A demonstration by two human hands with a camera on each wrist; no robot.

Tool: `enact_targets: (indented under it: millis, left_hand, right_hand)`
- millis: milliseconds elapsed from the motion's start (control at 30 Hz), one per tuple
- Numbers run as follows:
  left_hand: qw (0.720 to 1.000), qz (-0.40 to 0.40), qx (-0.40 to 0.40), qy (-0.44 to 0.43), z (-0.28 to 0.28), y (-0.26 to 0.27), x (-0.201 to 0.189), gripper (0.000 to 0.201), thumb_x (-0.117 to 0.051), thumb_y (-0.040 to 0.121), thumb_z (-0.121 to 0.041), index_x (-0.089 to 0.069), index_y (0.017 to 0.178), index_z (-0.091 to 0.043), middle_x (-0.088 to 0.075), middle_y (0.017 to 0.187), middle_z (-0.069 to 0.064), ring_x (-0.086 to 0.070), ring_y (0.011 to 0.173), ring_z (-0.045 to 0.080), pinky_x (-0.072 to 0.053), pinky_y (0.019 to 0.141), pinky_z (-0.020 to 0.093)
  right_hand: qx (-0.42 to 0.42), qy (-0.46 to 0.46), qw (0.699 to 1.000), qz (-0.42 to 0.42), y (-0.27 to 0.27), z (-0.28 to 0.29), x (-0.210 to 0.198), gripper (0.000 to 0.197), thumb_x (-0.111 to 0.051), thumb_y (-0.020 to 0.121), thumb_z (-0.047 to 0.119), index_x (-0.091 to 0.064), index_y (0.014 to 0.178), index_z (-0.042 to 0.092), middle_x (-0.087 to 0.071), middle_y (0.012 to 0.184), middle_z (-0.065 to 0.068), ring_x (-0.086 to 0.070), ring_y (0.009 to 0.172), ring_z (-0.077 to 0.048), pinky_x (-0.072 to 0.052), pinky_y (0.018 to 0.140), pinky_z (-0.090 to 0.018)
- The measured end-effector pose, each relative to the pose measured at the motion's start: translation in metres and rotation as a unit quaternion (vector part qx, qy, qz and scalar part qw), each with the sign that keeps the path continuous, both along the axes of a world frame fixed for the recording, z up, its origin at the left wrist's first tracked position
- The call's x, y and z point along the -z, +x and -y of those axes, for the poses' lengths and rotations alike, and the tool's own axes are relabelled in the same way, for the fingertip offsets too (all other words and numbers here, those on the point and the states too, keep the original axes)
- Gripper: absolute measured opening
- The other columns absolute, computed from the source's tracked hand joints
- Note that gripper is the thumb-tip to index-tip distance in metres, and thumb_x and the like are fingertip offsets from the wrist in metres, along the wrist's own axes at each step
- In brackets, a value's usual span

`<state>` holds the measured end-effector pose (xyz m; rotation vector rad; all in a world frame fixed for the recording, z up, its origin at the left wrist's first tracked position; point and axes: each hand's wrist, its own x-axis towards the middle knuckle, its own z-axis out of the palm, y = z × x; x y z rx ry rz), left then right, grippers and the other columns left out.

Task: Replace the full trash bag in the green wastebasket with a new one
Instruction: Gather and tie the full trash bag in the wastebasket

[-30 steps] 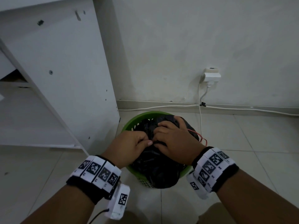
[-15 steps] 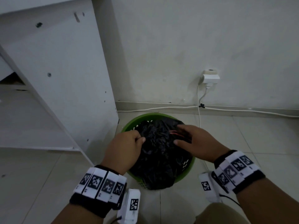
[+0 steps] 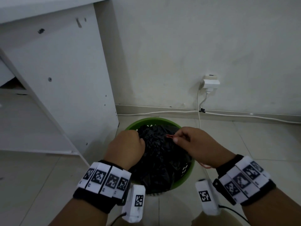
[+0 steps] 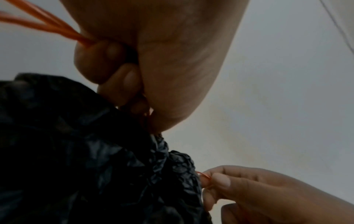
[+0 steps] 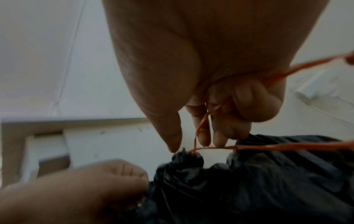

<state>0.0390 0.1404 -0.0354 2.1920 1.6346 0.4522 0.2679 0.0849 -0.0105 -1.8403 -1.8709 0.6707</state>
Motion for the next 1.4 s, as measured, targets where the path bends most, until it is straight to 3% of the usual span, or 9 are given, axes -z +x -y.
enact_targets:
  millis: [167,267,400,600,700,900,1067,1167,1400]
  left_hand:
    - [0.999,-0.021,0.016,0.026,0.001,0.0,-0.007,0.037,-0.047,0.1,-0.033,-0.05,0.068,-0.015,-0.051,0.067,-0.003,-0.053,0.065,0.015,-0.037,0.058,0.03]
    - [1.0,-0.005,0.018,0.02,0.003,-0.002,-0.005,0.04,-0.05,0.1,-0.031,-0.048,0.064,-0.015,-0.048,0.062,-0.004,-0.047,0.057,0.01,-0.031,0.055,0.03]
    - [1.0,0.018,-0.013,-0.01,0.003,-0.006,-0.003,0.039,-0.049,0.1,-0.03,-0.05,0.065,-0.013,-0.051,0.065,0.0,-0.049,0.06,0.011,-0.035,0.057,0.03]
    - [0.996,-0.063,-0.011,0.063,0.009,-0.001,-0.011,0.033,-0.044,0.102,-0.033,-0.044,0.072,-0.018,-0.049,0.07,-0.004,-0.049,0.065,0.015,-0.033,0.057,0.029]
    - [1.0,-0.011,0.006,-0.02,0.001,0.003,-0.019,0.04,-0.048,0.098,-0.027,-0.042,0.061,-0.014,-0.045,0.061,-0.001,-0.048,0.058,0.016,-0.032,0.049,0.03]
    - [0.926,0.32,-0.062,-0.193,0.004,0.017,-0.047,0.036,-0.058,0.098,-0.027,-0.066,0.068,-0.008,-0.067,0.057,0.002,-0.048,0.041,0.01,-0.039,0.049,0.024]
    - [0.936,0.31,0.031,-0.161,0.018,0.018,-0.036,0.036,-0.051,0.101,-0.039,-0.077,0.088,-0.017,-0.078,0.083,-0.005,-0.072,0.082,0.012,-0.058,0.077,0.036]
    - [0.949,0.278,0.088,-0.12,0.023,0.009,-0.023,0.057,-0.041,0.098,-0.059,-0.07,0.072,-0.017,-0.073,0.078,0.0,-0.069,0.078,0.014,-0.055,0.081,0.039]
    - [0.935,0.292,0.186,-0.08,0.027,0.014,-0.021,0.025,-0.051,0.089,-0.038,-0.069,0.084,-0.022,-0.07,0.079,0.0,-0.066,0.077,0.021,-0.053,0.076,0.046]
  right_hand:
    - [-0.013,0.039,0.989,0.144,-0.01,-0.007,0.02,0.052,-0.061,0.09,0.046,-0.051,0.135,0.024,-0.059,0.129,0.002,-0.053,0.114,-0.023,-0.045,0.096,-0.04]
    - [-0.011,0.07,0.982,0.173,-0.014,-0.011,0.025,0.035,-0.059,0.092,0.035,-0.061,0.126,0.027,-0.068,0.119,0.002,-0.058,0.11,-0.024,-0.045,0.094,-0.041]
    - [-0.033,0.04,0.998,0.032,-0.012,-0.011,0.021,0.018,-0.055,0.098,0.026,-0.072,0.1,0.021,-0.073,0.094,0.007,-0.059,0.079,-0.001,-0.044,0.07,-0.016]
    - [0.062,-0.115,0.945,-0.298,-0.017,0.002,-0.011,0.027,-0.058,0.097,0.032,-0.069,0.078,0.015,-0.038,0.05,0.004,-0.031,0.042,-0.012,-0.022,0.047,-0.026]
    - [-0.005,0.07,0.991,-0.11,-0.035,0.005,-0.026,0.021,-0.058,0.096,0.028,-0.068,0.081,0.019,-0.058,0.061,0.013,-0.052,0.056,-0.002,-0.036,0.054,-0.016]
    - [-0.157,0.181,0.954,0.177,-0.074,0.018,0.017,0.023,-0.05,0.096,0.029,-0.063,0.08,0.02,-0.064,0.075,-0.001,-0.059,0.063,-0.023,-0.044,0.051,-0.033]
    - [-0.208,0.174,0.961,0.048,-0.078,0.014,0.025,0.018,-0.053,0.097,0.01,-0.067,0.105,0.003,-0.071,0.091,-0.014,-0.055,0.073,-0.017,-0.034,0.065,-0.014]
    - [-0.159,0.123,0.979,-0.043,-0.06,0.009,0.006,0.021,-0.047,0.102,0.016,-0.064,0.107,0.005,-0.07,0.098,-0.01,-0.061,0.082,-0.016,-0.047,0.074,-0.027]
    - [-0.039,0.101,0.972,-0.207,-0.045,0.004,-0.016,0.024,-0.048,0.103,0.026,-0.06,0.088,0.01,-0.055,0.055,0.01,-0.049,0.048,-0.006,-0.04,0.051,-0.023]
